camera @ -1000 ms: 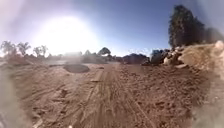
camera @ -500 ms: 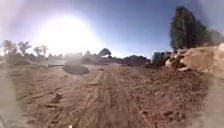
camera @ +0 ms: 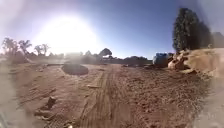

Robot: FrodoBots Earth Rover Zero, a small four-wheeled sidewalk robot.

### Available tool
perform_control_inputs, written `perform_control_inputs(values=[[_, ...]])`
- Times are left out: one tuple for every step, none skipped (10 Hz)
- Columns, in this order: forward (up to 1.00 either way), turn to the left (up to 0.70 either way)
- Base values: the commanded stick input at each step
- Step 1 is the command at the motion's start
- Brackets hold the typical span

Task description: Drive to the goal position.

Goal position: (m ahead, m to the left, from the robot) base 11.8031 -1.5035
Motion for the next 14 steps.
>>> perform_control_inputs(values=[[0.5, 0.0], [0.5, 0.0], [0.5, 0.0], [0.5, 0.0], [0.5, 0.0], [0.5, 0.0], [0.5, 0.0], [0.5, 0.0], [0.5, 0.0], [0.5, 0.0], [0.5, 0.0], [0.5, 0.0], [0.5, 0.0], [0.5, 0.0]])
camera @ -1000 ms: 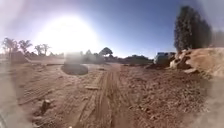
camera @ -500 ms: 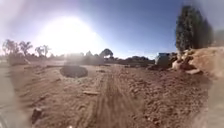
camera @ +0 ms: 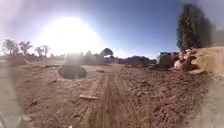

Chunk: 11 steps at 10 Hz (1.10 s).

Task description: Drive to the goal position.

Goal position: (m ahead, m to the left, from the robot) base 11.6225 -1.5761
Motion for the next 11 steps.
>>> perform_control_inputs(values=[[0.5, 0.0], [0.5, 0.0], [0.5, 0.0], [0.5, 0.0], [0.5, 0.0], [0.5, 0.0], [0.5, 0.0], [0.5, 0.0], [0.5, 0.0], [0.5, 0.0], [0.5, 0.0]])
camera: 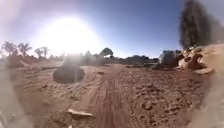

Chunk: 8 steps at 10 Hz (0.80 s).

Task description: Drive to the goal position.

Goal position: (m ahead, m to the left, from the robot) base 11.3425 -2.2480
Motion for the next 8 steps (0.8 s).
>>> perform_control_inputs(values=[[0.5, -0.38], [0.5, -0.5], [0.5, -0.5], [0.5, -0.34], [0.5, -0.18], [0.5, -0.02], [0.5, 0.0], [0.5, 0.0]])
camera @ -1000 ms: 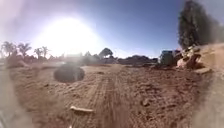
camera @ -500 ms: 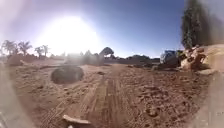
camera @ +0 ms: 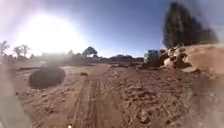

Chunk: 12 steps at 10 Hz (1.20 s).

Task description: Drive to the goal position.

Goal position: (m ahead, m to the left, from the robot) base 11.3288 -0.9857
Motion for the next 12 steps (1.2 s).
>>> perform_control_inputs(values=[[0.5, 0.0], [0.5, 0.0], [0.5, 0.0], [0.5, 0.0], [0.5, 0.0], [0.5, 0.0], [0.5, 0.0], [0.5, 0.0], [0.5, 0.0], [0.5, 0.2], [0.5, 0.36], [0.5, 0.5]])
